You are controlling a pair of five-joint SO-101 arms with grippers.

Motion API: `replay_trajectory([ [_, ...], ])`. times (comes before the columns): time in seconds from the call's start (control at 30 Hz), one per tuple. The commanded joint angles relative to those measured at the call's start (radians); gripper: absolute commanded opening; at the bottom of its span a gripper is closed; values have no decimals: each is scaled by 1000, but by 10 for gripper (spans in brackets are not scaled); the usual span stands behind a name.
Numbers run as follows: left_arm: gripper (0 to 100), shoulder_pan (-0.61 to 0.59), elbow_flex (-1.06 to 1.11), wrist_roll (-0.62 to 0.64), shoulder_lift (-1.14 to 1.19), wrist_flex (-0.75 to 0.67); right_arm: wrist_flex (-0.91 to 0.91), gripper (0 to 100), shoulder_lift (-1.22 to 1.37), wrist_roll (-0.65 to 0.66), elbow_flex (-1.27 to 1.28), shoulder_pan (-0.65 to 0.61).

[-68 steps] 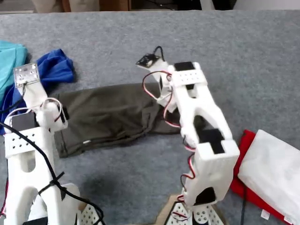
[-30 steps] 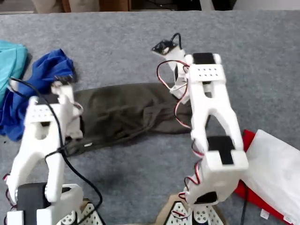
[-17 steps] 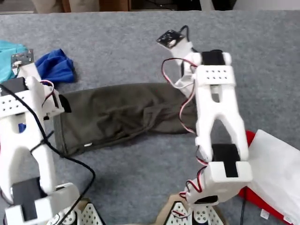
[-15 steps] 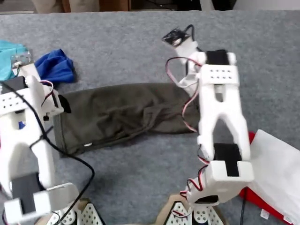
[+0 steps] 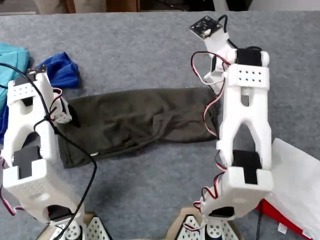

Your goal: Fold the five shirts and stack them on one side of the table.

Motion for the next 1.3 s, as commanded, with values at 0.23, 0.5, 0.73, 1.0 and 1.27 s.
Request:
replay_trajectory([
  [0.23,253,40,-48,-71,7,-6,-3,6,36,-3,-77,18],
  [0.5,254,41,-40,-72,8,-40,-5,6,39,-3,-74,16],
  [0.73,256,-11,-51,-193,7,-35,-5,6,39,-3,-70,10],
  [1.0,253,-75,-84,-292,67,-35,-5,6,41,-2,-68,8],
  [1.27,253,-54,-129,-247,246,-92,-5,6,41,-2,-68,8],
])
